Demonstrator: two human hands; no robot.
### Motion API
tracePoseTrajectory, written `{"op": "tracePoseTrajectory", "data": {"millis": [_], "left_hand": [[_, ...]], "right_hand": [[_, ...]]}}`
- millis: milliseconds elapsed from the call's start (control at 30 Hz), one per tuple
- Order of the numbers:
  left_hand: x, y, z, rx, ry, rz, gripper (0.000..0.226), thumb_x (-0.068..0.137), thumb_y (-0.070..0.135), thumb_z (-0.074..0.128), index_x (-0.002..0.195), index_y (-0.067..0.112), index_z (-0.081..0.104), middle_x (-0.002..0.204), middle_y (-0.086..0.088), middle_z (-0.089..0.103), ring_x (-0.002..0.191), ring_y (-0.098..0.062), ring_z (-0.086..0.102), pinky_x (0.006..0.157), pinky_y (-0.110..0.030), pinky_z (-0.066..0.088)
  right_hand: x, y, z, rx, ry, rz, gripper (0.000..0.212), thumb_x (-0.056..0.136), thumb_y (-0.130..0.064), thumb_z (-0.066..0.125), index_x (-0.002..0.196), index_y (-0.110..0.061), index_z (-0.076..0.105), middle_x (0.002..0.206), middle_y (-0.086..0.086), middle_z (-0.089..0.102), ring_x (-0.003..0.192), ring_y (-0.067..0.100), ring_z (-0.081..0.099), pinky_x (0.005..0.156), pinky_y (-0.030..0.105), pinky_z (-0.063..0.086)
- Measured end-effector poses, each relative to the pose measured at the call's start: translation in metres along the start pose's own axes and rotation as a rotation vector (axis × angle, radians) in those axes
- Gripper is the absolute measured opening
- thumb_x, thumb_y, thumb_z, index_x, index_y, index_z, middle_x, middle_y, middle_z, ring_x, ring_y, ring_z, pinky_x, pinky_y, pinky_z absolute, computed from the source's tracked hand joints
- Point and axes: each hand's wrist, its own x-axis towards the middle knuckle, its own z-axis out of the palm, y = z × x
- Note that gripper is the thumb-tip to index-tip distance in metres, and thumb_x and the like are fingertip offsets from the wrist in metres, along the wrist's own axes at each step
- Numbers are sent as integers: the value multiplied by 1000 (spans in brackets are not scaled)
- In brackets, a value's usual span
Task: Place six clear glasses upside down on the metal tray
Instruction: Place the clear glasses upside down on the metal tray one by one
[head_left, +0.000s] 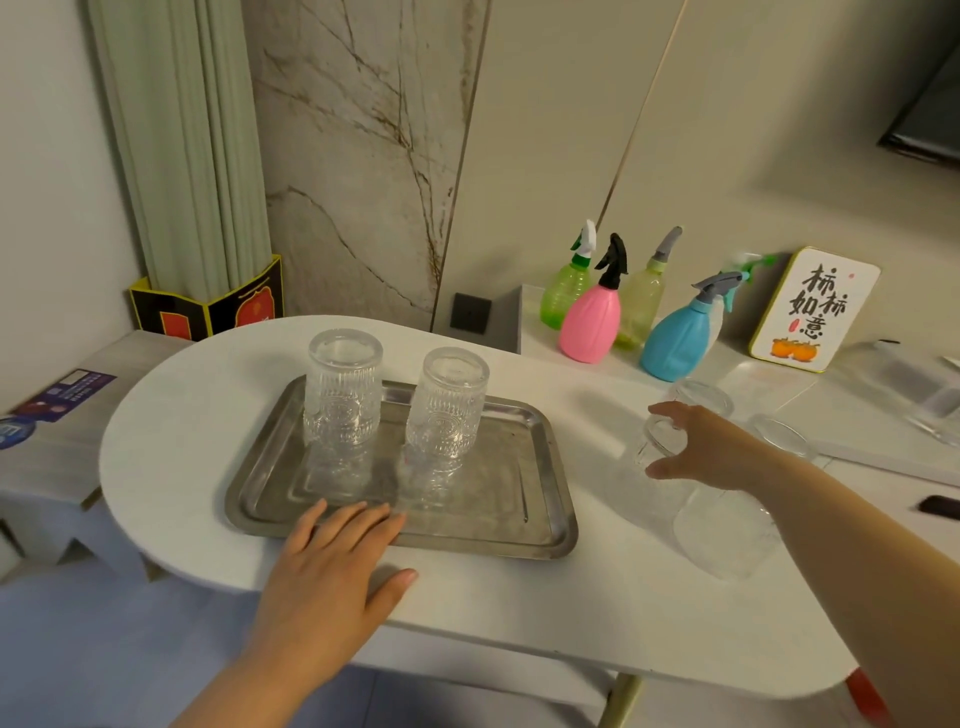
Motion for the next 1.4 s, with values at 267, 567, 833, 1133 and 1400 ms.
{"op": "tracePoseTrajectory", "data": {"millis": [267, 567, 833, 1133, 1400], "left_hand": [[1, -1, 1, 5, 7, 6, 84, 92, 57, 2, 94, 11, 72, 93, -6, 75, 87, -23, 70, 102, -22, 7], [3, -2, -4, -23, -1, -37, 85, 91, 57, 1, 93, 12, 72, 95, -6, 74, 88, -23, 69, 106, -16, -2], [3, -4, 1, -22, -21, -38, 65, 85, 57, 25, 92, 13, 72, 92, -5, 75, 87, -22, 70, 91, -34, 28], [4, -4, 2, -38, -4, -50, 51, 73, 47, 38, 92, 13, 72, 93, -4, 75, 89, -22, 69, 93, -35, 25], [4, -4, 0, -52, -45, -62, 52, 74, 48, 38, 91, 13, 72, 93, -5, 75, 89, -22, 69, 97, -25, 12]], "right_hand": [[-8, -34, -8, -137, 137, -147, 76, 74, -24, 70, 138, -22, 29, 142, 10, 38, 124, 29, 42, 102, 37, 37], [10, -91, 6, 106, 131, -313, 77, 74, -19, 71, 138, -18, 29, 144, 10, 36, 127, 27, 39, 96, 32, 37], [30, -110, 24, -59, 69, -305, 77, 75, -22, 69, 139, -18, 27, 145, 13, 33, 129, 35, 34, 107, 44, 34], [40, -122, 32, -59, 62, -329, 77, 76, -23, 69, 139, -18, 27, 143, 13, 33, 128, 35, 34, 105, 44, 35], [47, -119, 36, 1, 71, -315, 75, 78, -22, 67, 140, -18, 24, 146, 12, 30, 132, 33, 30, 109, 44, 32]]}}
